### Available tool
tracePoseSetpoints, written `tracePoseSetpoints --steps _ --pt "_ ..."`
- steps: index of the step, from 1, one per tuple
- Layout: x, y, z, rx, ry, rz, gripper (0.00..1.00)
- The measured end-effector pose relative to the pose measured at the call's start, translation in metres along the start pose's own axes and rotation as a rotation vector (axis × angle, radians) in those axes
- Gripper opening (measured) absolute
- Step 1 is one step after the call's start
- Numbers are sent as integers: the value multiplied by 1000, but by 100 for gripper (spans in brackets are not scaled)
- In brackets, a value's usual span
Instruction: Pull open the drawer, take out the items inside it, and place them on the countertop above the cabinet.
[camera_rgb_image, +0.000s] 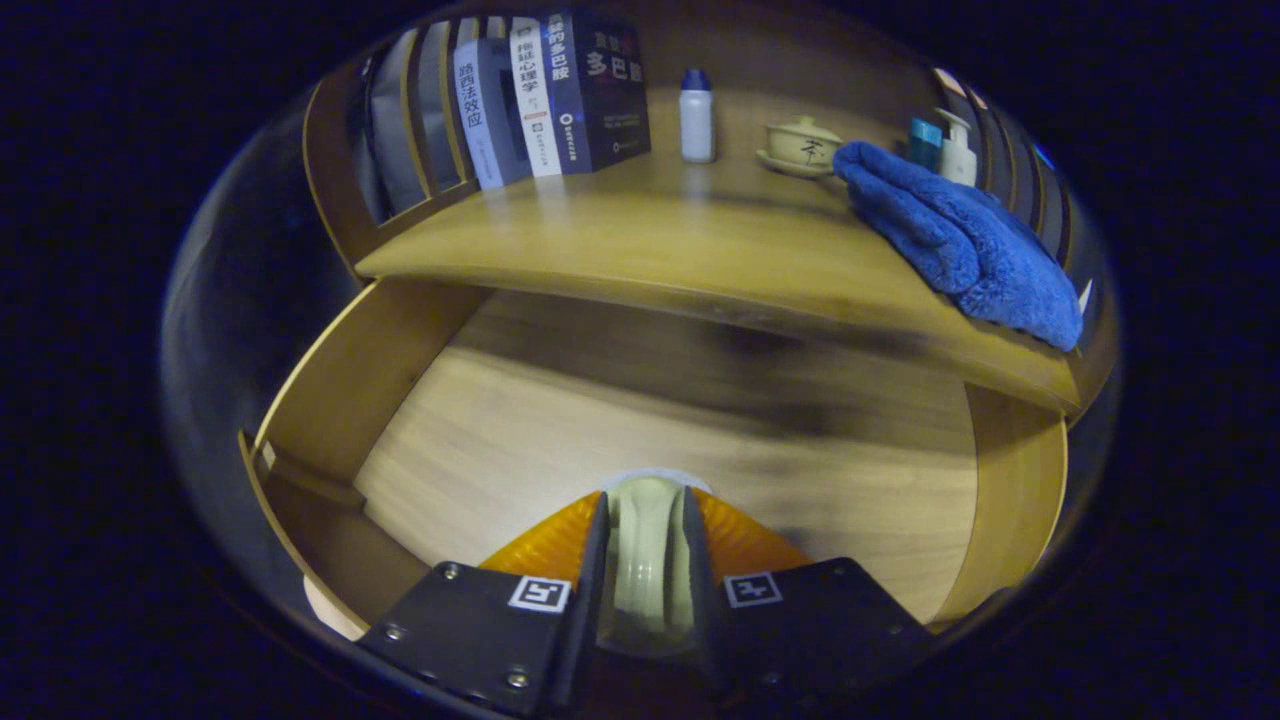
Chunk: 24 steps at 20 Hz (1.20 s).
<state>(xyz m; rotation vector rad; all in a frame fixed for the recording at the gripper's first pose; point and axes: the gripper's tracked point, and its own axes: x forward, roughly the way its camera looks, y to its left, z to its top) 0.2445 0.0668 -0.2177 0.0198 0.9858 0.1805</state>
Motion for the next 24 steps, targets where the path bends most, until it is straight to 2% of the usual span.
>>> tracePoseSetpoints --steps 2,4,9,14,16,18,24 --pt "14 -7 -5 -6 -6 -8 18" --pt "7 -9 4 -9 -52 -20 18" --pt "-37 2 41 25 -186 20 18" --pt "-71 2 104 38 -349 19 18" --pt "-68 -2 130 78 -395 7 18" --pt "-57 -15 152 101 -427 -44 17" --pt "-15 -20 180 133 -451 -118 18"
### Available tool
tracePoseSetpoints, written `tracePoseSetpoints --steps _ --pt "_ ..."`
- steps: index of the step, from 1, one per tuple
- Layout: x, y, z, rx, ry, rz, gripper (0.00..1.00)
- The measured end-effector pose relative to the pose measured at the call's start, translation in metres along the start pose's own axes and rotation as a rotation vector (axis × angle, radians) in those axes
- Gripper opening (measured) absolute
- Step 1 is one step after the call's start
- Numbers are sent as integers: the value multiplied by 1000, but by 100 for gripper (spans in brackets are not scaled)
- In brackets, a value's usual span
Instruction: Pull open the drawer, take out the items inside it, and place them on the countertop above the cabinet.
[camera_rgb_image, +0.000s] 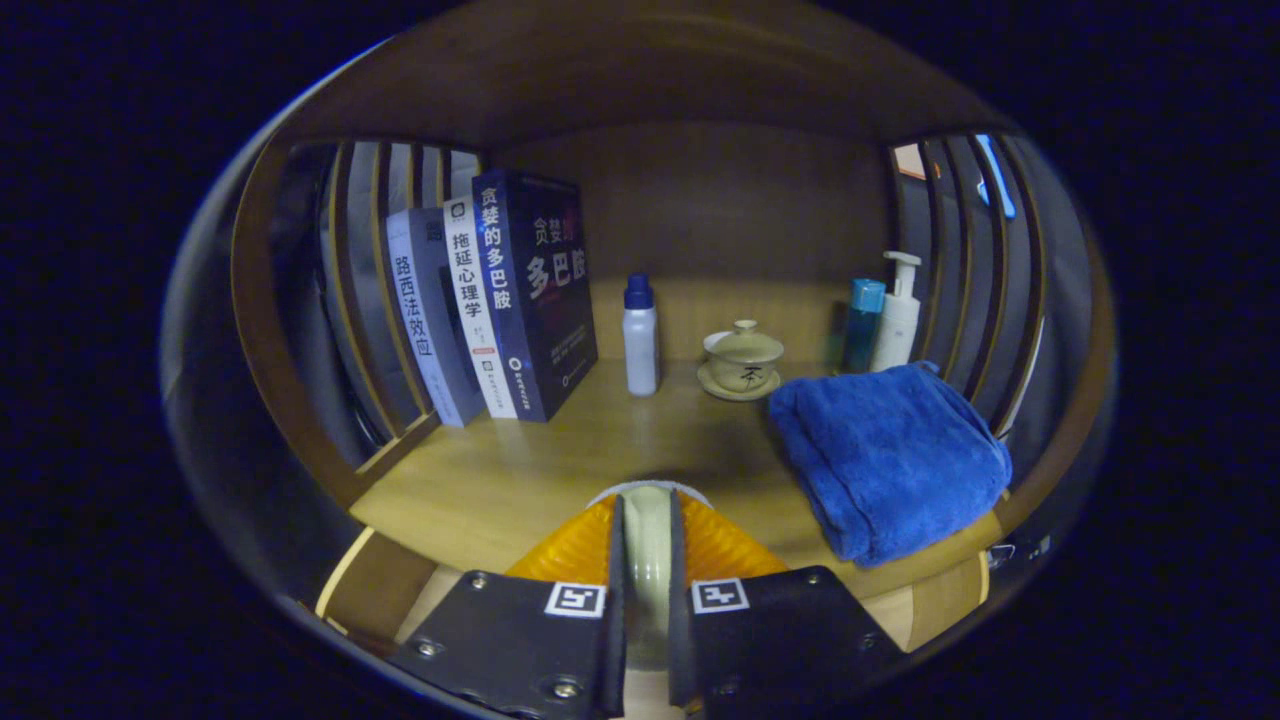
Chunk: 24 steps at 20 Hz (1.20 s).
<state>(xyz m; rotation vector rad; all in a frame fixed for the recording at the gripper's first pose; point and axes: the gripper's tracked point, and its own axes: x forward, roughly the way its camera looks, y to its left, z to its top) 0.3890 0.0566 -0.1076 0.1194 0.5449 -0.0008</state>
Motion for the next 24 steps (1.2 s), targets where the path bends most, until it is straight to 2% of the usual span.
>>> tracePoseSetpoints --steps 8,14,15,19,21,24 --pt "31 -2 11 15 -48 -43 17" --pt "52 -23 31 -25 -164 -109 17" --pt "53 -25 32 -35 -176 -105 24" --pt "12 -23 47 4 -279 -87 72" --pt "-25 -23 53 -1 -323 -78 97" --pt "-90 -16 47 -53 -379 -35 97"
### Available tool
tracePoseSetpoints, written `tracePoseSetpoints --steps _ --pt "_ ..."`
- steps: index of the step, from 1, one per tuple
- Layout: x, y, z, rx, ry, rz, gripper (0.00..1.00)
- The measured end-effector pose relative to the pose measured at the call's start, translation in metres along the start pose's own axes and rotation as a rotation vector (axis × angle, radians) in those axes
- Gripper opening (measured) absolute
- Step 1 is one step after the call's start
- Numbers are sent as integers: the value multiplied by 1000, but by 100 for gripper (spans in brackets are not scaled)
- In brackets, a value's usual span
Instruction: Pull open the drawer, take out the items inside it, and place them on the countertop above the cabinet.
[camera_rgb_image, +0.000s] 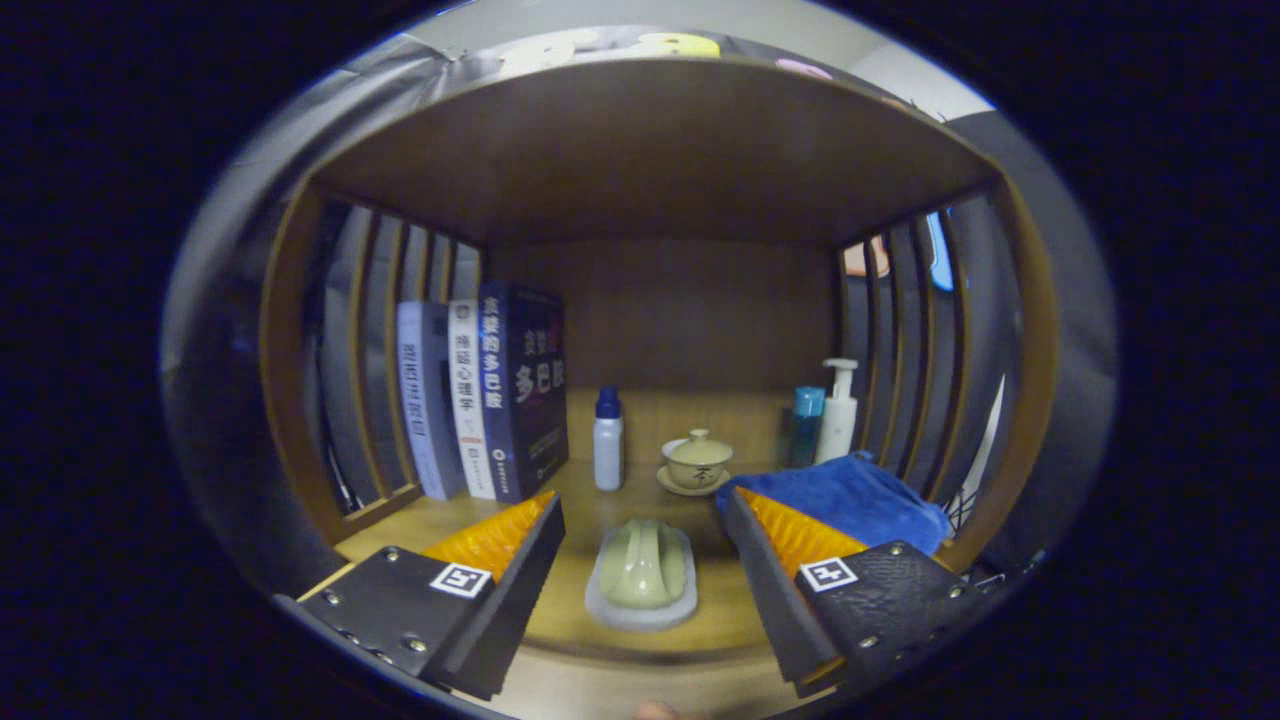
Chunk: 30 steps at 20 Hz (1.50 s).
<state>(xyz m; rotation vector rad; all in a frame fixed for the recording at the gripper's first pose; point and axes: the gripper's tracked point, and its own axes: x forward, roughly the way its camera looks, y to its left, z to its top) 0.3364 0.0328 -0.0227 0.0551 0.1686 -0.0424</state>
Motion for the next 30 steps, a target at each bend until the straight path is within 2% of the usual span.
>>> tracePoseSetpoints --steps 6,12,15,20,30 --pt "-132 -4 -13 -20 -59 52 97" --pt "-204 -14 -61 -20 -48 22 97" --pt "-215 -19 -92 -23 -20 -7 96" --pt "-221 -12 -135 -33 48 -12 97" --pt "-209 -6 -159 -52 87 -46 97"
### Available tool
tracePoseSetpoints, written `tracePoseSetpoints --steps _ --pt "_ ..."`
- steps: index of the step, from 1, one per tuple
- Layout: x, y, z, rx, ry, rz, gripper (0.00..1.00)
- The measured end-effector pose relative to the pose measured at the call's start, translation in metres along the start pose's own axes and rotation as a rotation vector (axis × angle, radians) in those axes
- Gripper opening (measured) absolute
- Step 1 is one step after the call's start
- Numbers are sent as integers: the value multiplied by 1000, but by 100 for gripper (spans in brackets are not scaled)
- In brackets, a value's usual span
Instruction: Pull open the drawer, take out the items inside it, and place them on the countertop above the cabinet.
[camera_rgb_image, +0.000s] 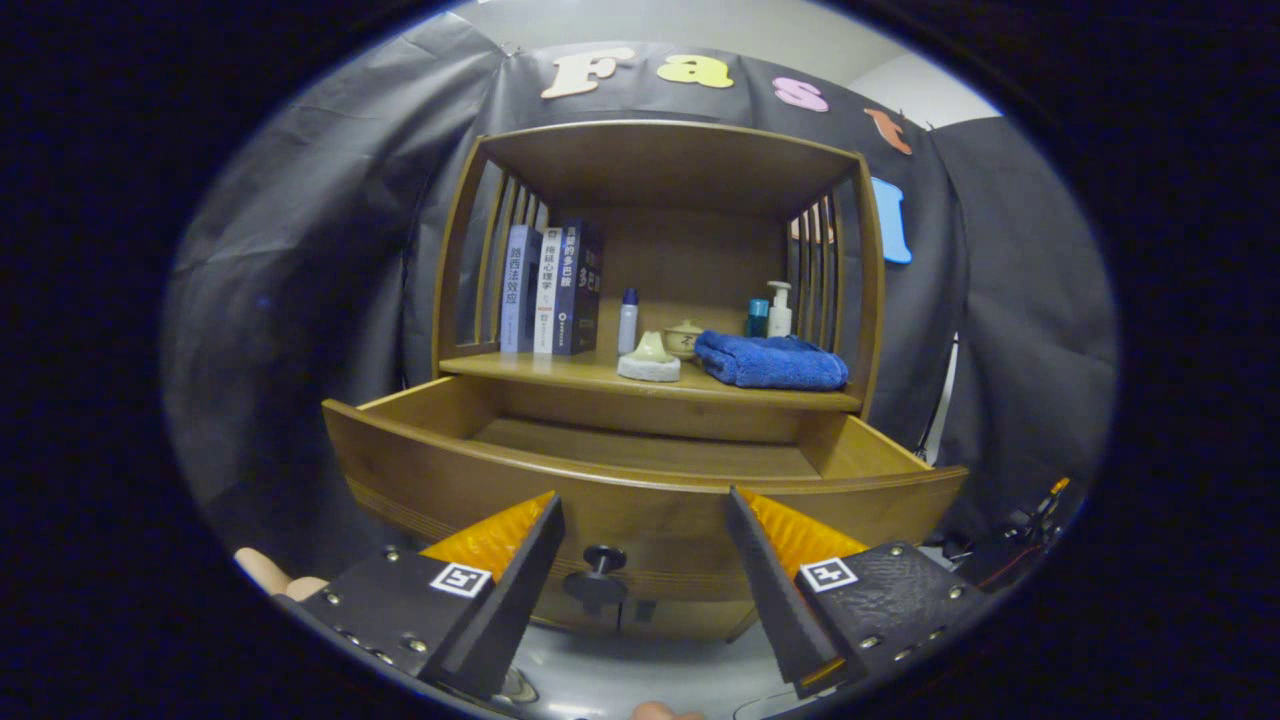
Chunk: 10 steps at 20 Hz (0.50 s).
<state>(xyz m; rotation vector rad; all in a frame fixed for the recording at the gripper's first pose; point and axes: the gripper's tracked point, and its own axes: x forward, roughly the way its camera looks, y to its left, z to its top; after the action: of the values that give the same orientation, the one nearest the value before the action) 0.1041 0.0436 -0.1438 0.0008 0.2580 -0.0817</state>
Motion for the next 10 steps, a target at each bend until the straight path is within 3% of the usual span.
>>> tracePoseSetpoints --steps 6,10 --pt "14 0 1 40 -4 -47 97" --pt "12 -1 -2 -3 -3 -67 96"
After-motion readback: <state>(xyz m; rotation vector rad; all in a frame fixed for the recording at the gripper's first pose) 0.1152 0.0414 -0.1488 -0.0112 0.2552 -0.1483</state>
